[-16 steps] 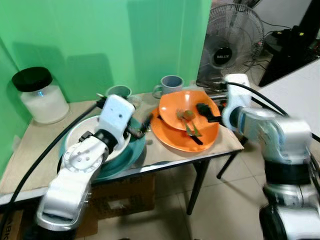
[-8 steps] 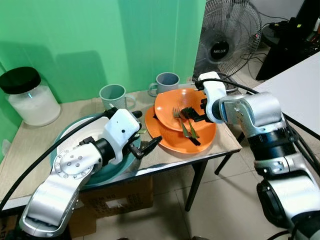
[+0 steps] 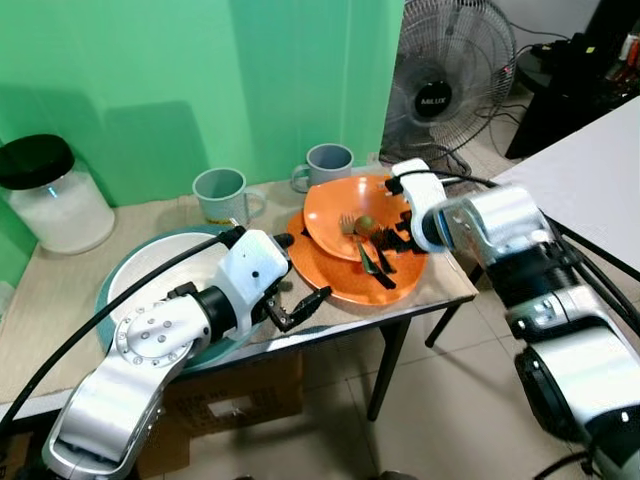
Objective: Setting the table
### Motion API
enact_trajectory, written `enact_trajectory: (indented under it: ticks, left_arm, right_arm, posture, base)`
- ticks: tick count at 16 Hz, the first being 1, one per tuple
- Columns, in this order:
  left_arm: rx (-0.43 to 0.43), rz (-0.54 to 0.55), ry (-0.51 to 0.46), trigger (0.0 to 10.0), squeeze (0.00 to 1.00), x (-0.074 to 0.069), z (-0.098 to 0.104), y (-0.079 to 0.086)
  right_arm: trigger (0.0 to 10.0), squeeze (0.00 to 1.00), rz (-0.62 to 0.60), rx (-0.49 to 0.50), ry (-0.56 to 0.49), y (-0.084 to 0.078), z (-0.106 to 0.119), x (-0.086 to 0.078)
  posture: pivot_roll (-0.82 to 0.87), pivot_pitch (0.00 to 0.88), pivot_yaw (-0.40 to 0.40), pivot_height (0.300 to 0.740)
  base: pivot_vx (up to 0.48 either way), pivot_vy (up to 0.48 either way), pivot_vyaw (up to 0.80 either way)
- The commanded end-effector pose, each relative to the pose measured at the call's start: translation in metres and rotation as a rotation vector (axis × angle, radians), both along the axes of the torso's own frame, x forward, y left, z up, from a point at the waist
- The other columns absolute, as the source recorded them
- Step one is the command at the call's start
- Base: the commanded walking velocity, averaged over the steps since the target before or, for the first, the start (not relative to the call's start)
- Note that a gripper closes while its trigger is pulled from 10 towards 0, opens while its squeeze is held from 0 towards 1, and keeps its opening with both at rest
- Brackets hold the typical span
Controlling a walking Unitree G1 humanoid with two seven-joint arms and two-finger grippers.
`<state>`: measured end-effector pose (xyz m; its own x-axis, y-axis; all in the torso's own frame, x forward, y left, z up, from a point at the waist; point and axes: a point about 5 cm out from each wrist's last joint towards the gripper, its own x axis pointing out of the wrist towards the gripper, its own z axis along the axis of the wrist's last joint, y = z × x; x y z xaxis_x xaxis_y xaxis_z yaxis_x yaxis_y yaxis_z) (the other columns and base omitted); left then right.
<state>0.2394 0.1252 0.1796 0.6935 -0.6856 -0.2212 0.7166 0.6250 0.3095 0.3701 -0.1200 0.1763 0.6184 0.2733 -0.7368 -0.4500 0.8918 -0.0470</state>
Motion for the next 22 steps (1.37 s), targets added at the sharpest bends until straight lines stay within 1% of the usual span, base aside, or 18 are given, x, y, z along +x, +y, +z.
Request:
enact_trajectory:
  ticks: [1, 3, 4, 5, 6, 7, 8, 9, 10, 11, 13, 14, 15, 16, 22]
  left_arm:
    - [0.001, -0.003, 0.002, 10.0, 0.0, -0.004, 0.0, -0.002]
    - [-0.003, -0.002, 0.009, 10.0, 0.0, -0.006, -0.001, -0.003]
    - [-0.006, -0.003, 0.012, 10.0, 0.0, -0.007, -0.001, -0.003]
    - [-0.007, -0.004, 0.012, 10.0, 0.0, -0.007, -0.001, -0.004]
    - [-0.001, -0.004, 0.012, 10.0, 0.0, -0.006, -0.002, -0.002]
    - [0.0, -0.004, 0.011, 10.0, 0.0, -0.006, -0.002, -0.002]
    - [-0.001, -0.002, 0.01, 10.0, 0.0, -0.005, -0.001, -0.002]
    - [-0.002, -0.002, 0.01, 10.0, 0.0, -0.006, -0.001, -0.002]
    - [-0.002, -0.003, 0.011, 10.0, 0.0, -0.006, -0.002, -0.002]
    - [-0.002, -0.003, 0.011, 10.0, 0.0, -0.006, -0.002, -0.003]
    - [-0.005, -0.001, 0.012, 10.0, 0.0, -0.005, -0.002, -0.003]
    - [-0.004, -0.003, 0.012, 10.0, 0.0, -0.005, -0.002, -0.003]
    - [-0.004, -0.006, 0.013, 10.0, 0.0, -0.004, -0.002, -0.004]
    - [-0.004, -0.01, 0.012, 10.0, 0.0, -0.004, -0.002, -0.004]
    - [-0.005, -0.026, 0.008, 10.0, 0.0, -0.002, -0.001, -0.006]
  right_arm:
    - [4.0, 0.0, 0.013, -0.01, -0.011, 0.004, 0.002, 0.003]
    - [4.3, 0.0, 0.022, -0.009, -0.007, 0.007, 0.0, 0.005]
    - [4.8, 0.0, 0.03, -0.011, -0.002, 0.01, -0.002, 0.008]
    - [4.8, 0.0, 0.032, -0.012, 0.0, 0.011, -0.002, 0.009]
    - [6.5, 0.0, 0.018, 0.006, 0.011, 0.011, -0.004, 0.011]
    - [6.5, 0.0, 0.014, 0.006, 0.01, 0.01, -0.004, 0.012]
    - [10.0, 0.0, 0.013, 0.003, 0.006, 0.009, -0.003, 0.013]
    - [10.0, 0.0, 0.035, -0.024, -0.005, 0.008, -0.001, 0.014]
    - [10.0, 0.0, 0.036, -0.031, -0.017, 0.008, 0.0, 0.015]
    - [10.0, 0.47, 0.004, 0.012, -0.012, 0.008, 0.0, 0.016]
    - [10.0, 0.71, -0.016, 0.066, 0.01, 0.009, 0.001, 0.016]
    - [10.0, 0.76, -0.032, 0.095, 0.035, 0.009, 0.002, 0.016]
    - [10.0, 0.3, -0.047, 0.138, 0.08, 0.01, 0.001, 0.014]
    - [10.0, 0.0, -0.055, 0.162, 0.109, 0.011, 0.0, 0.012]
    - [10.0, 0.0, -0.068, 0.086, 0.115, 0.008, -0.01, 0.012]
  posture:
    - [-0.13, 0.055, -0.001, 0.74]
    - [-0.13, 0.059, -0.004, 0.74]
    - [-0.14, 0.056, -0.003, 0.74]
    - [-0.14, 0.057, -0.004, 0.74]
    - [-0.14, 0.055, -0.006, 0.74]
    - [-0.14, 0.055, -0.006, 0.74]
    - [-0.14, 0.056, -0.007, 0.74]
    - [-0.14, 0.055, -0.007, 0.74]
    - [-0.14, 0.054, -0.008, 0.74]
    - [-0.14, 0.054, -0.009, 0.74]
    - [-0.14, 0.054, -0.009, 0.74]
    - [-0.15, 0.053, -0.005, 0.74]
    - [-0.15, 0.053, -0.005, 0.74]
    - [-0.15, 0.052, 0.001, 0.74]
    - [-0.16, 0.049, 0.002, 0.74]
  base:
    - [0.0, 0.0, 0.0]
    - [0.0, 0.0, 0.0]
    - [0.0, 0.0, 0.0]
    - [0.0, 0.0, 0.0]
    - [0.0, 0.0, 0.0]
    - [0.0, 0.0, 0.0]
    - [0.0, 0.0, 0.0]
    - [0.0, 0.0, 0.0]
    - [0.0, 0.0, 0.0]
    - [0.0, 0.0, 0.0]
    - [0.0, 0.0, 0.0]
    - [0.0, 0.0, 0.0]
    - [0.0, 0.0, 0.0]
    - [0.0, 0.0, 0.0]
    - [0.0, 0.0, 0.0]
